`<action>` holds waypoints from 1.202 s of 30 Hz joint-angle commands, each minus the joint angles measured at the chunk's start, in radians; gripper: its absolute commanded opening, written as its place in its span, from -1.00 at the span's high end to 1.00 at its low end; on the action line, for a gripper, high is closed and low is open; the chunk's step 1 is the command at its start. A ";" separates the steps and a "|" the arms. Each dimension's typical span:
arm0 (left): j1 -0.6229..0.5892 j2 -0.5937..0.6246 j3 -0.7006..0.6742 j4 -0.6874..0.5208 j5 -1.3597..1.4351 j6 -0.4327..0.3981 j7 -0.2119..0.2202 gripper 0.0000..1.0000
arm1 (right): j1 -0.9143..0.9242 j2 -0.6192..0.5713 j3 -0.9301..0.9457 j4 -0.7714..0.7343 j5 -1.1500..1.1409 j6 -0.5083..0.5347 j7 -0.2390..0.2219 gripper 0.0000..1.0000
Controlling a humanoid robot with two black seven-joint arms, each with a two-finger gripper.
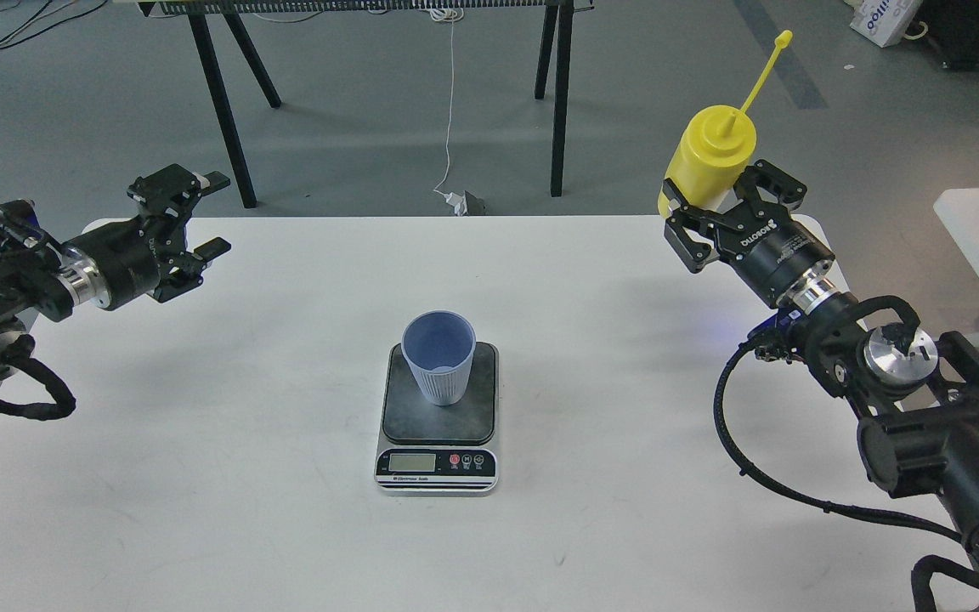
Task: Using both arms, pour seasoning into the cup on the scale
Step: 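Raise the bottle upright and carry it back toward its spot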
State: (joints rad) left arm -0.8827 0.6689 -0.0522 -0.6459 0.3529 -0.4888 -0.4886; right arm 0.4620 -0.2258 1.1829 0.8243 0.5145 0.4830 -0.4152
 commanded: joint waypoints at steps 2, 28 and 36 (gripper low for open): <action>0.002 0.001 0.000 0.000 0.000 0.000 0.000 -0.99 | -0.133 -0.003 0.000 0.029 0.009 0.006 -0.002 0.65; 0.005 -0.002 0.003 0.000 0.000 0.000 0.000 -0.99 | -0.313 0.068 -0.025 0.027 0.001 0.006 0.012 0.35; 0.004 0.000 0.003 0.000 0.000 0.000 0.000 -0.99 | -0.329 0.082 -0.026 0.026 0.001 0.006 0.010 -0.21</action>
State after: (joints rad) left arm -0.8775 0.6673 -0.0490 -0.6458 0.3529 -0.4887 -0.4886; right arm 0.1351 -0.1448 1.1573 0.8498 0.5155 0.4887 -0.4044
